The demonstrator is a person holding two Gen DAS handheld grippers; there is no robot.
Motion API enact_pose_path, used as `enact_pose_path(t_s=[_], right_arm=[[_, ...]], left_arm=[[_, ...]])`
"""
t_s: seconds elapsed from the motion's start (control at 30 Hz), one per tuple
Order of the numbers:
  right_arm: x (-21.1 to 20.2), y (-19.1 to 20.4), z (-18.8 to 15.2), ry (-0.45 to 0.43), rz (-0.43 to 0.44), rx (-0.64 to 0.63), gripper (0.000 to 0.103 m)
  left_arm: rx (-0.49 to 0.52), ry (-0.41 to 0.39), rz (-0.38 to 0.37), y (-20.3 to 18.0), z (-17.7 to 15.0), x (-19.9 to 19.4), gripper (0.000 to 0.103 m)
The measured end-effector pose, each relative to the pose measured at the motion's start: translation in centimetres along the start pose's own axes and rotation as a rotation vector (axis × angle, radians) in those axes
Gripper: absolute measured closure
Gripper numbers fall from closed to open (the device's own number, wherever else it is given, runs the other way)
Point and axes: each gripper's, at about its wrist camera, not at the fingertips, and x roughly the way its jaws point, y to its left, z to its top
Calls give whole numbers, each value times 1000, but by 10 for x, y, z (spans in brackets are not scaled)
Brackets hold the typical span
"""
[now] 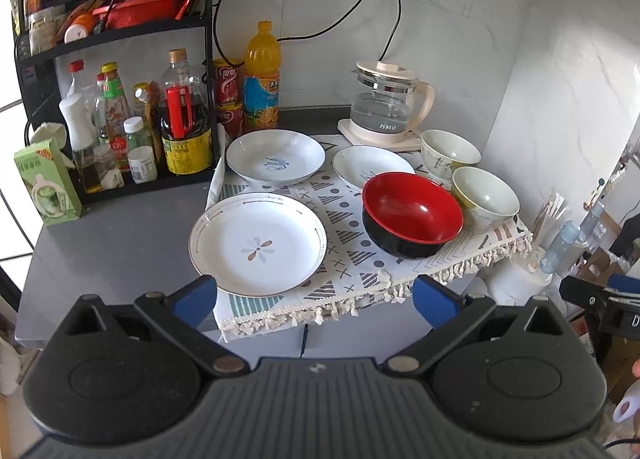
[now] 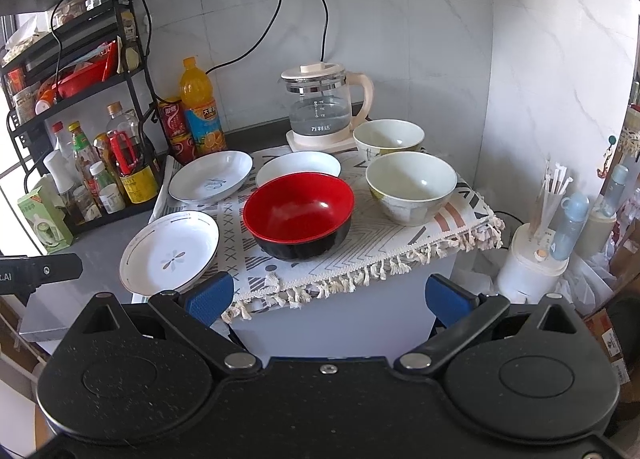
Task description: Organize plates and bowls
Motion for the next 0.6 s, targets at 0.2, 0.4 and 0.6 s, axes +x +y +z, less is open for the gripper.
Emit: enact_pose_path(t_s=[0.2,0.4,0.6], right_arm=[[0,-2,-1,0,3,0,0],[-1,-2,-1,5,1,0,0],[-2,-2,-1,3,-1,-5,0]], left_arm=[[-13,5,2,2,0,0,0],[3,-6,3,-2,0,-3,0],[4,-4,-1,-3,1,-3,0]])
